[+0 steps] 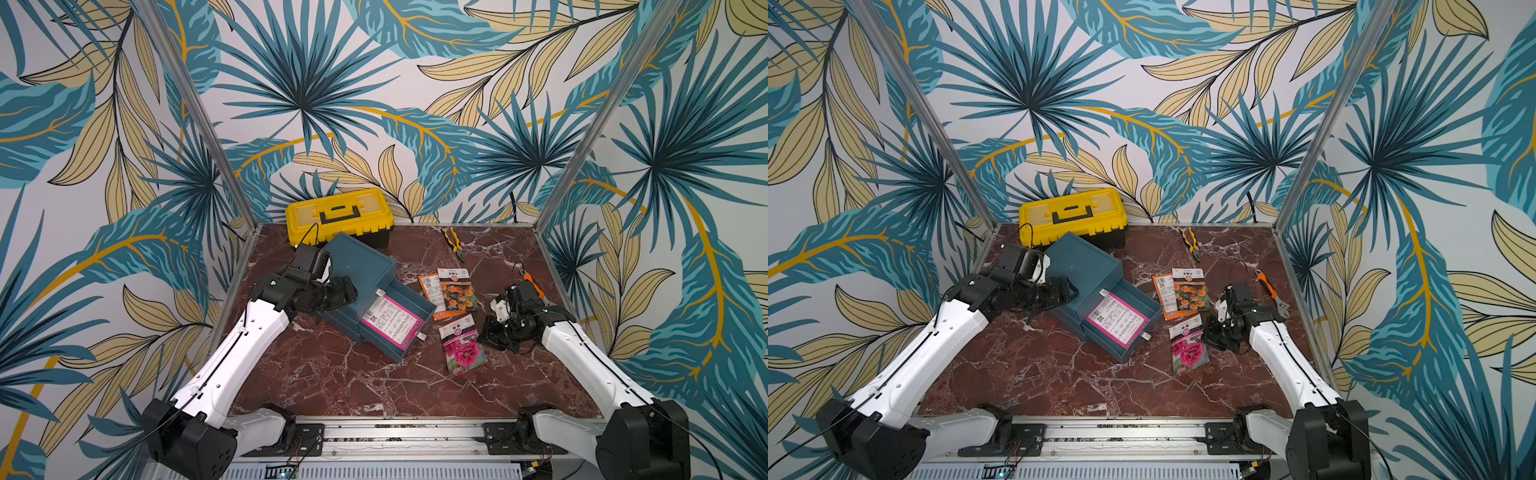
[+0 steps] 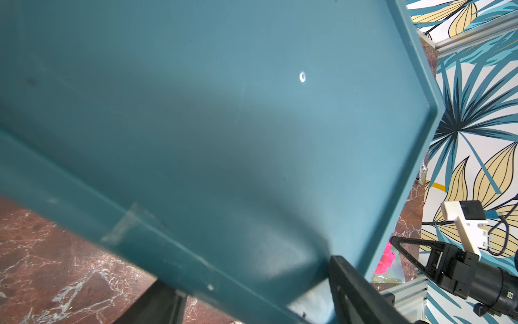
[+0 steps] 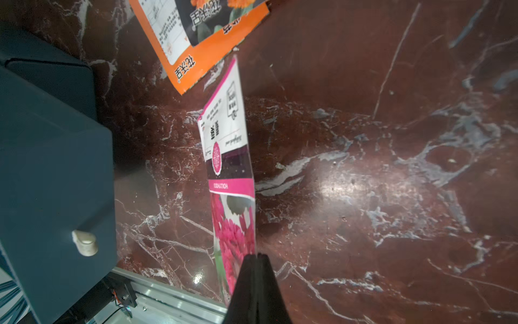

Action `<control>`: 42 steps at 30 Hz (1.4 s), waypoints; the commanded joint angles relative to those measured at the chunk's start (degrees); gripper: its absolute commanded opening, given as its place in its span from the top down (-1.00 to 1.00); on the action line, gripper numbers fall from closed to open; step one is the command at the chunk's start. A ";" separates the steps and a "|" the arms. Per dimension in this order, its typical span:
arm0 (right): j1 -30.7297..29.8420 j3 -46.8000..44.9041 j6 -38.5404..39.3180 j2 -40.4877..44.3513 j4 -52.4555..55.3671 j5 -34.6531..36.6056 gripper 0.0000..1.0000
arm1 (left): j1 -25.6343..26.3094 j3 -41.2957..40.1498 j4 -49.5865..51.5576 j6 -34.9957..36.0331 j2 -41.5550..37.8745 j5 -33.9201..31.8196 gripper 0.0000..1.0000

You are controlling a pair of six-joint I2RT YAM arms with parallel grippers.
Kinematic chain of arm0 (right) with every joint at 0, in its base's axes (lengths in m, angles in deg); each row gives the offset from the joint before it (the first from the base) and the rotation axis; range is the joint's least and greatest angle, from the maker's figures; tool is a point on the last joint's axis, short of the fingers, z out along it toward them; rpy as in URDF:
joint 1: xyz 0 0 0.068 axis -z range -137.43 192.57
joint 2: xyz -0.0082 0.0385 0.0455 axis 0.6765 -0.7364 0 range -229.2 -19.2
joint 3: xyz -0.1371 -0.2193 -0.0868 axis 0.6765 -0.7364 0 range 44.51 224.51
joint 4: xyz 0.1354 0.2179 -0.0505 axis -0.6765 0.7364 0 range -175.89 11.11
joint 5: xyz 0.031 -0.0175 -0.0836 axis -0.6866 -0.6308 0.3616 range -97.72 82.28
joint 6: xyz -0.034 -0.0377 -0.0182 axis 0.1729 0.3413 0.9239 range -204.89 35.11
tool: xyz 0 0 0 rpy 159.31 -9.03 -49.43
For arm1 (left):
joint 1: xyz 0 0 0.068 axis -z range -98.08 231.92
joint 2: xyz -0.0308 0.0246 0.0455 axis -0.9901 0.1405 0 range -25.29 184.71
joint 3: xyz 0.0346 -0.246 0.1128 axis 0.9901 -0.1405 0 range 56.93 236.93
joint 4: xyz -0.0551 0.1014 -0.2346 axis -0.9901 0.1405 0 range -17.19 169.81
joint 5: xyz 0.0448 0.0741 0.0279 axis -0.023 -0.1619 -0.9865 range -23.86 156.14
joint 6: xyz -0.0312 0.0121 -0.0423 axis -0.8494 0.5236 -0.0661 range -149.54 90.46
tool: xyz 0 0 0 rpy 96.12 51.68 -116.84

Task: Take the seed bags out of the drawer
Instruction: Place the seed packet at the center of the board, then pick up the seed packet from the drawer.

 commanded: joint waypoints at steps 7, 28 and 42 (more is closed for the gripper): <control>0.22 -3.98 -2.05 -3.09 -3.59 4.07 1.00 | 0.17 1.53 2.13 1.47 0.85 0.66 -0.62; -1.21 13.86 4.66 4.46 -3.32 1.26 0.20 | 0.18 0.89 1.64 1.03 0.58 0.40 -0.62; -18.29 31.74 12.75 -12.36 -1.83 -7.99 0.11 | 0.16 0.21 2.22 -0.28 -0.36 -0.96 -0.63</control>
